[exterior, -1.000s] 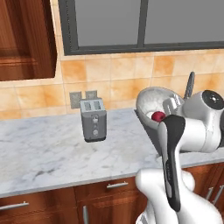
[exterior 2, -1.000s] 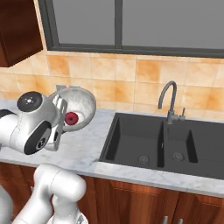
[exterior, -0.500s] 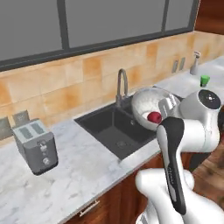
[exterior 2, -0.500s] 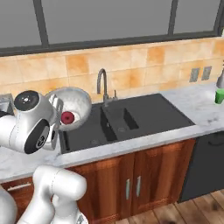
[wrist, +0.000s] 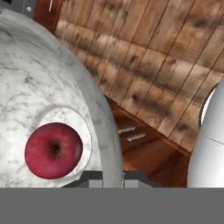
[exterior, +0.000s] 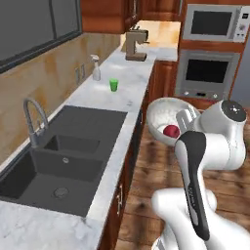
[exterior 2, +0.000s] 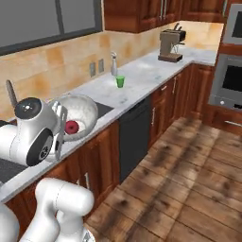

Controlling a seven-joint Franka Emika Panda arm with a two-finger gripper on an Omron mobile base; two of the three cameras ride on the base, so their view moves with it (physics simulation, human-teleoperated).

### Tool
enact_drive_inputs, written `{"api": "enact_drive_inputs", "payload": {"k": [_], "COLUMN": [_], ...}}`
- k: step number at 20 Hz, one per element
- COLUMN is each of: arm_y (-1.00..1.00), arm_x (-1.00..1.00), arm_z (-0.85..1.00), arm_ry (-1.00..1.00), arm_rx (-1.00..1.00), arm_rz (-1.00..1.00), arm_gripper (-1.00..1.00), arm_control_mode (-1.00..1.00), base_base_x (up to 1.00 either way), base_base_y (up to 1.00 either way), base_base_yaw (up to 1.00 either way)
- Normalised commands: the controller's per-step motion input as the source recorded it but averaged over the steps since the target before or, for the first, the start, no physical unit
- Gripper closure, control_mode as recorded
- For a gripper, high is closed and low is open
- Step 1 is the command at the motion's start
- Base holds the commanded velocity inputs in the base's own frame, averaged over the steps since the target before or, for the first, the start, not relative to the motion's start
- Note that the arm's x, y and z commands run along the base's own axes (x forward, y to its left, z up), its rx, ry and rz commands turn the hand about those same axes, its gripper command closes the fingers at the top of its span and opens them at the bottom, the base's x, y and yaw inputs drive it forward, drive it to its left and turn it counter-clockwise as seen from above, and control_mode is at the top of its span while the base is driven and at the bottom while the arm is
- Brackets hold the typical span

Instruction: Move the cup from next to the sink to the open cabinet. Then, move the bowl with the apple to the fridge to clear the area for faucet cleaning.

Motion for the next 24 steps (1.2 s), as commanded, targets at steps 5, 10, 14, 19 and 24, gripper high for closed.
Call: {"api": "enact_drive_inputs", "payload": {"k": [5,10,14,19,24], "arm_y": [0.0,0.0,0.0,0.0,0.0], "arm_x": [0.0,0.0,0.0,0.0,0.0], "arm_z": [0.0,0.0,0.0,0.0,0.0], "arm_ry": [0.0,0.0,0.0,0.0,0.0], "arm_rx": [0.0,0.0,0.0,0.0,0.0], "arm_rz": [0.0,0.0,0.0,0.0,0.0], "arm_gripper": [1.0,1.0,1.0,1.0,1.0], "arm_control_mode": [1.0,1.0,1.0,1.0,1.0], "base_base_x": [0.0,0.0,0.0,0.0,0.0], "base_base_y": [-0.34,-0.23,0.0,0.0,0.0], "base_base_yaw": [-0.96,-0.98,-1.0,-1.0,-1.0]}}
